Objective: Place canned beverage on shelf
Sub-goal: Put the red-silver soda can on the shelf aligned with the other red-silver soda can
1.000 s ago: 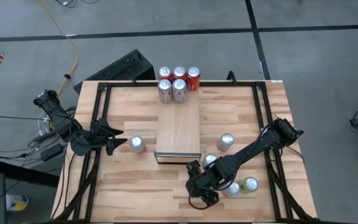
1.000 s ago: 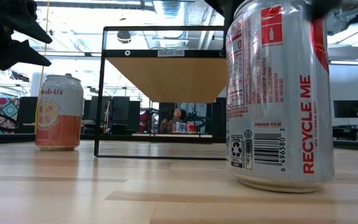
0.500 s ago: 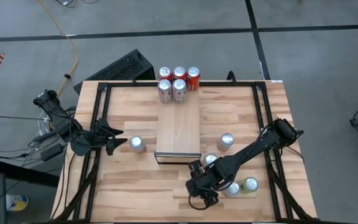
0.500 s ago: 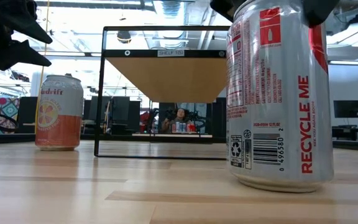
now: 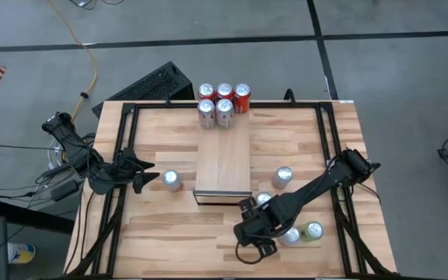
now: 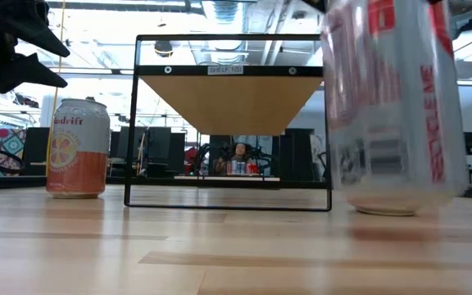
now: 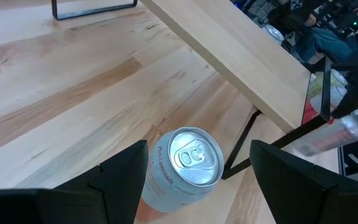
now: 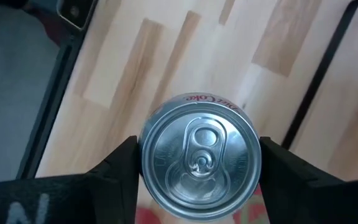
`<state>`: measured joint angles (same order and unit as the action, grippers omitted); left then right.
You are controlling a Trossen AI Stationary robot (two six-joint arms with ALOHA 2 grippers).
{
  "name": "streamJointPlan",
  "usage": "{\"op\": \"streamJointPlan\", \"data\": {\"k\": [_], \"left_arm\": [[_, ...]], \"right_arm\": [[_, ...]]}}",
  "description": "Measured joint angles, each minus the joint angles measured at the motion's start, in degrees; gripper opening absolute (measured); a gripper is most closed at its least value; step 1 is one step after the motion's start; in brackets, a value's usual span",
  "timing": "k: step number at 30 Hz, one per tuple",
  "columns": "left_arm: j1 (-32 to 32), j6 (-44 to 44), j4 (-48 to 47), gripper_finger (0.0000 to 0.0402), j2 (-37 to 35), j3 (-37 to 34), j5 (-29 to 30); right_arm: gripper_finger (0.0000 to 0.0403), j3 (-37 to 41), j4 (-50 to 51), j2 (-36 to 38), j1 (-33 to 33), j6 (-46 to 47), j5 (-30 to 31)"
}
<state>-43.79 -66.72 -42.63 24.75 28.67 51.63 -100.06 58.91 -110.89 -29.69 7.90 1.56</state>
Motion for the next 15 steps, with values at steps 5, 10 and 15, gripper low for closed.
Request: {"op": "streamJointPlan", "data": {"k": [5,10,15], "left_arm": [[0.0,-0.05,0.02,0.027,0.0,0.0,-0.22],[0.0,-0.07,0.04,0.027,0.0,0.0,-0.24],[0.01,0.03,0.02,0.027,0.0,0.0,-0.19]], "right_arm": [[0.023,-4.26,3.19,3.04,-0.17,-1.94,-0.17],[0.023,-7.69,6.86,8.04,-0.16,-1.79,0.21],[0.023,-9.02,12.18,14.41,0.16,-1.42,5.97]]}}
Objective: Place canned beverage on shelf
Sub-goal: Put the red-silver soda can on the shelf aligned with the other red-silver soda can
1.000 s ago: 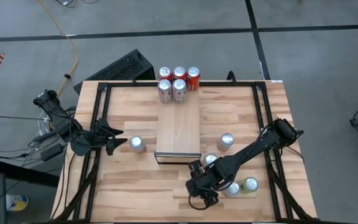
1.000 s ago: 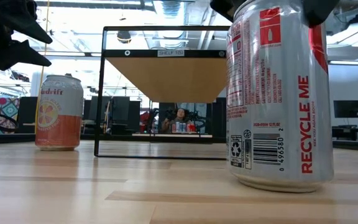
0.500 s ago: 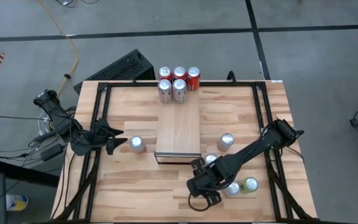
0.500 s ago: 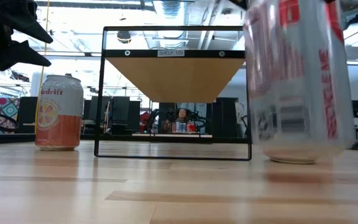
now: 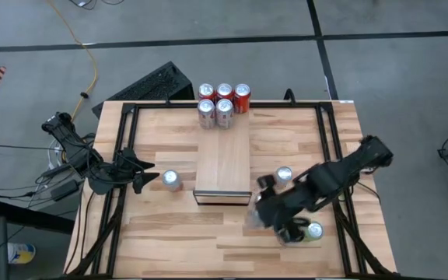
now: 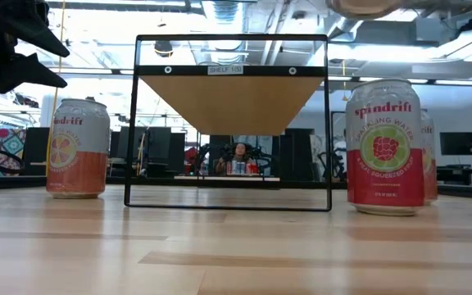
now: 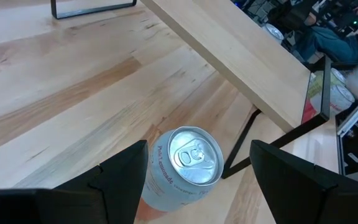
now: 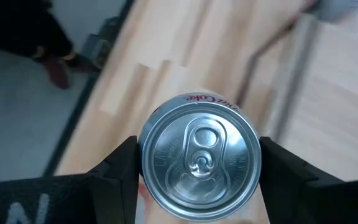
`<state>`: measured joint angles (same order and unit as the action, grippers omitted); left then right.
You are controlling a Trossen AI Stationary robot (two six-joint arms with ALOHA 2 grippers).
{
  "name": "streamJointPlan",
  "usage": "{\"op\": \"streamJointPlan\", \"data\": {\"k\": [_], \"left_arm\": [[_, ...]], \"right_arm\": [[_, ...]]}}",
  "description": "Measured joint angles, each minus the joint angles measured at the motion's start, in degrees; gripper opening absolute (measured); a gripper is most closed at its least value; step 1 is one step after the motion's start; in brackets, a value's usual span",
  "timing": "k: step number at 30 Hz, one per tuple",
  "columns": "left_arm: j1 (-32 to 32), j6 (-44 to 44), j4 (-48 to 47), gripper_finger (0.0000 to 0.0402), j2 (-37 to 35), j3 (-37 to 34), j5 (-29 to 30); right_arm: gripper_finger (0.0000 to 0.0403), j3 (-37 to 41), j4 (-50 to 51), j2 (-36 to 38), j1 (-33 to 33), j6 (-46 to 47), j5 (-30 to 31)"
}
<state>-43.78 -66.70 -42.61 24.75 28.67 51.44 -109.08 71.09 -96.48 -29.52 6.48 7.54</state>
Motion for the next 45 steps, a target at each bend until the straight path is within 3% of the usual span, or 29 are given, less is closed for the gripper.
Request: {"op": "streamJointPlan", "data": {"k": [6,12,19,23,30,39,45], "left_arm": [[0.01,0.0,0.0,0.027,0.02,0.0,0.33],[-0.01,0.02,0.0,0.027,0.0,0.0,1.66],[0.0,0.02,-0.1,0.027,0.02,0.0,1.83],[-0.01,0.04,-0.57,0.027,0.02,0.0,1.93],[-0.01,0.07,-1.37,0.027,0.0,0.0,3.04],[-0.01,0.7,-2.7,0.027,0.0,0.0,3.07],[0.0,-1.18,-2.71,0.027,0.0,0.0,3.7]], "right_arm": [[0.023,-0.26,6.31,7.23,2.19,-0.47,10.23],[0.023,-0.35,13.33,10.09,9.28,-3.27,12.21],[0.0231,-0.3,11.19,9.09,16.94,-22.51,12.08],[0.0231,-0.24,7.69,7.87,21.91,-31.97,7.68],[0.0232,-0.24,4.9,4.54,32.91,-36.17,-2.35],[0.0233,-0.24,3.1,2.41,40.28,-38.59,-8.11],[0.0233,-0.24,1.5,2.41,43.95,-41.81,-8.4]]}}
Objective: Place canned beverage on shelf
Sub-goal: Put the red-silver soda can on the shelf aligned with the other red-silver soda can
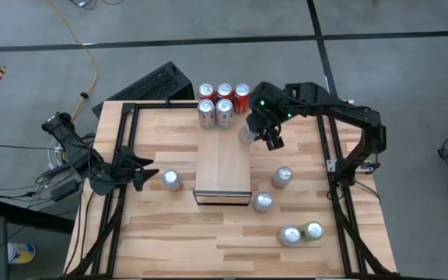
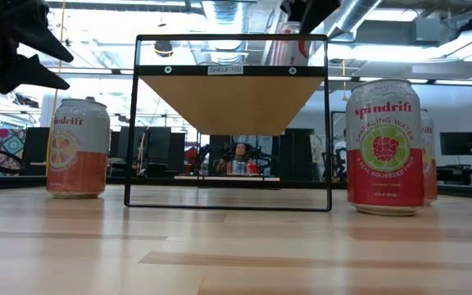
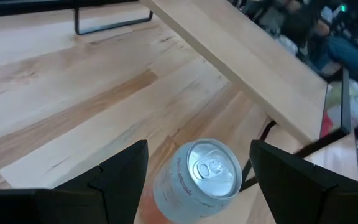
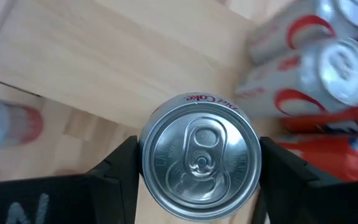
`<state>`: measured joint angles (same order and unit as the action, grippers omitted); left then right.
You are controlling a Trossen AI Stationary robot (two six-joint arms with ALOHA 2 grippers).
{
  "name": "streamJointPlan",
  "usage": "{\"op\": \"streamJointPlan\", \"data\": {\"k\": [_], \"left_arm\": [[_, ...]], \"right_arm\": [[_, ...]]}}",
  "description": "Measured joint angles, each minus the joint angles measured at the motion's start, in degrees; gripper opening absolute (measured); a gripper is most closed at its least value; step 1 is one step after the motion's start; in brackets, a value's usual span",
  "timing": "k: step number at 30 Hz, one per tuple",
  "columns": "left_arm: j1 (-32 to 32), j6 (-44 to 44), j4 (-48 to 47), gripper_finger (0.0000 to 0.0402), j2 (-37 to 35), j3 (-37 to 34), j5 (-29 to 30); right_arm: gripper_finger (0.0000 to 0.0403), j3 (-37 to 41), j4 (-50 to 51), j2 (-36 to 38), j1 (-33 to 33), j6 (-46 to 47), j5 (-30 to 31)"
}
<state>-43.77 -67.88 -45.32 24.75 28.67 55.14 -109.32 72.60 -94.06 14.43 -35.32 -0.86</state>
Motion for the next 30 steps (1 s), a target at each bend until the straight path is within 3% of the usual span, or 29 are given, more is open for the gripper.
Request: {"op": "streamJointPlan", "data": {"k": [9,15,30], "left_arm": [[0.0,-4.05,-0.07,0.027,0.0,0.0,6.11],[-0.01,-4.83,-0.26,0.027,0.0,0.0,7.12],[-0.02,-5.27,-0.28,0.027,0.0,0.0,9.72]], "right_arm": [[0.0233,0.0,-1.03,0.01,5.27,-4.66,-2.97],[0.0233,0.0,-2.28,-0.12,7.83,-5.15,-6.42],[0.0235,-0.02,-2.21,-0.9,6.51,-4.75,-9.57]]}}
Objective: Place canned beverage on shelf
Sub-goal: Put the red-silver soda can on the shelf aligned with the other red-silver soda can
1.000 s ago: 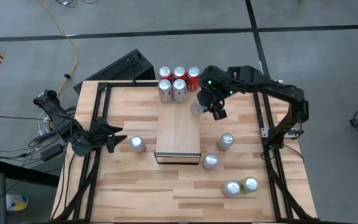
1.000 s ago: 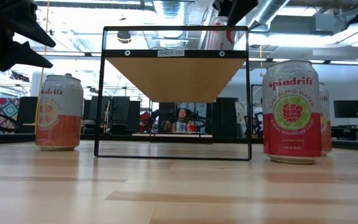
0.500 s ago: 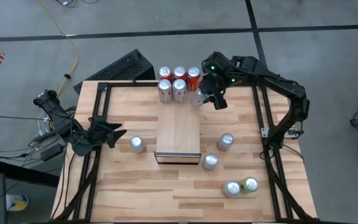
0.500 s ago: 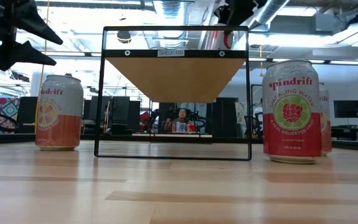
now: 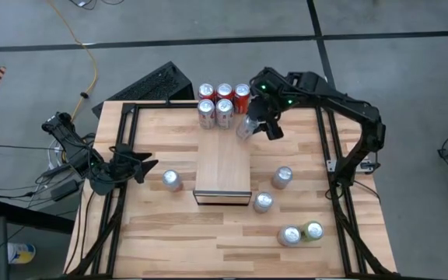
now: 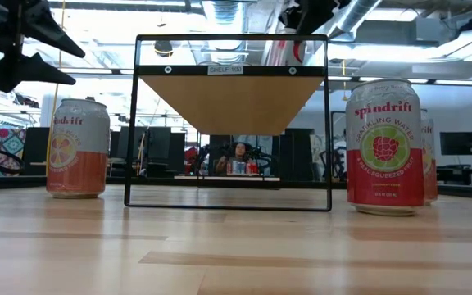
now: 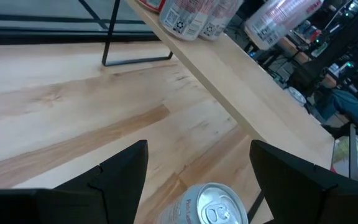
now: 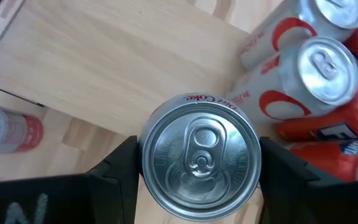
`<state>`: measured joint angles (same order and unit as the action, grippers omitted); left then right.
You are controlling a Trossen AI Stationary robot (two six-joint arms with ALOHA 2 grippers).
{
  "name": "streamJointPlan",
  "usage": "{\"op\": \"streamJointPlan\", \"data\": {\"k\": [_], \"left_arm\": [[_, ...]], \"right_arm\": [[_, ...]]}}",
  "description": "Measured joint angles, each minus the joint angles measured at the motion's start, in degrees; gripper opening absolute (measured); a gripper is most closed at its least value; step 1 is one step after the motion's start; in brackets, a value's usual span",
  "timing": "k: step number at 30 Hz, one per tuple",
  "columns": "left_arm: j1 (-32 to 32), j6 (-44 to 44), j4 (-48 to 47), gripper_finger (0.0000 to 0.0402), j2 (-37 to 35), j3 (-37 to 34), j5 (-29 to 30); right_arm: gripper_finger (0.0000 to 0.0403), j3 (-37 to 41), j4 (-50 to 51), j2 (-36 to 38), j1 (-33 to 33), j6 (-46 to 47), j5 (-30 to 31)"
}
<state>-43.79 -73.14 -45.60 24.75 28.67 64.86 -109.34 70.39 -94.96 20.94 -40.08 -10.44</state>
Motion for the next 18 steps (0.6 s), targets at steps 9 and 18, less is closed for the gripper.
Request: {"op": "streamJointPlan", "data": {"k": [9,18], "left_arm": [[0.01,0.0,0.02,0.027,-0.01,0.0,0.04],[0.02,-0.42,0.02,0.027,-0.02,0.0,0.09]], "right_arm": [[0.0235,0.02,0.56,-3.49,-2.29,-0.3,-0.56],[0.0278,0.02,-1.61,-3.78,-2.96,0.51,4.21]]}}
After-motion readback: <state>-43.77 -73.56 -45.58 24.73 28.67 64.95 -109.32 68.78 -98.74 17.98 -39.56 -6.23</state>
